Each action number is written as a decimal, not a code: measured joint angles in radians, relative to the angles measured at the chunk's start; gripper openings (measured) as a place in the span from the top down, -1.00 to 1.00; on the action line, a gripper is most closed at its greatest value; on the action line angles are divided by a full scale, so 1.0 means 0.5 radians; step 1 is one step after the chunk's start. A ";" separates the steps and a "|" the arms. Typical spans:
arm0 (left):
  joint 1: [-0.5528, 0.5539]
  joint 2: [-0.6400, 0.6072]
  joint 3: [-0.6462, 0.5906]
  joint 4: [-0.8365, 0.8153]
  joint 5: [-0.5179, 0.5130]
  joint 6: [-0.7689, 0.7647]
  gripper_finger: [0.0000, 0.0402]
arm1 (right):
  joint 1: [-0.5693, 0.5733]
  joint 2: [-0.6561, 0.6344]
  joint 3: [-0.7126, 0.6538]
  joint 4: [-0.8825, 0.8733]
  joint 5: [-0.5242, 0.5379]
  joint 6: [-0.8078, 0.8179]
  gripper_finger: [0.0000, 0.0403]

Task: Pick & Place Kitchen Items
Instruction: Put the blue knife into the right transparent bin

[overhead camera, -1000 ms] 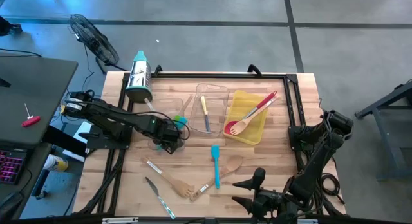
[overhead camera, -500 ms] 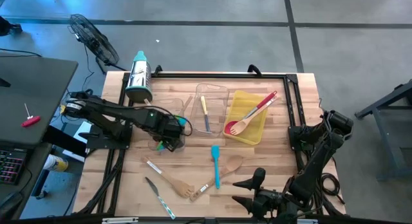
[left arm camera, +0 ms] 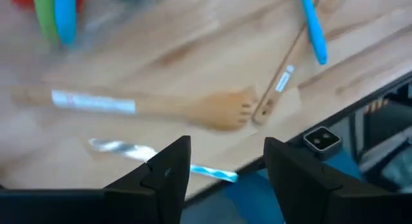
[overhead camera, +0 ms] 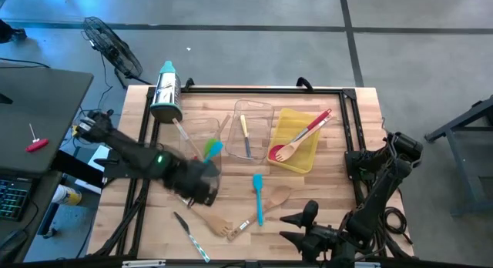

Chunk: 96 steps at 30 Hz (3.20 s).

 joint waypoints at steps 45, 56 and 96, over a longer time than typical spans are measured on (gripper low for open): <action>-0.764 1.016 0.000 0.987 -0.039 -1.563 0.05 | 0.104 0.000 0.000 -0.353 -0.438 0.065 -0.15; -0.751 1.014 0.001 0.983 0.025 -1.585 0.05 | 0.008 0.000 0.000 -0.390 -0.797 -0.108 -0.15; -0.600 1.191 0.010 0.828 0.423 -1.569 0.05 | -0.370 -0.001 -0.001 -0.698 -1.688 -0.160 -0.15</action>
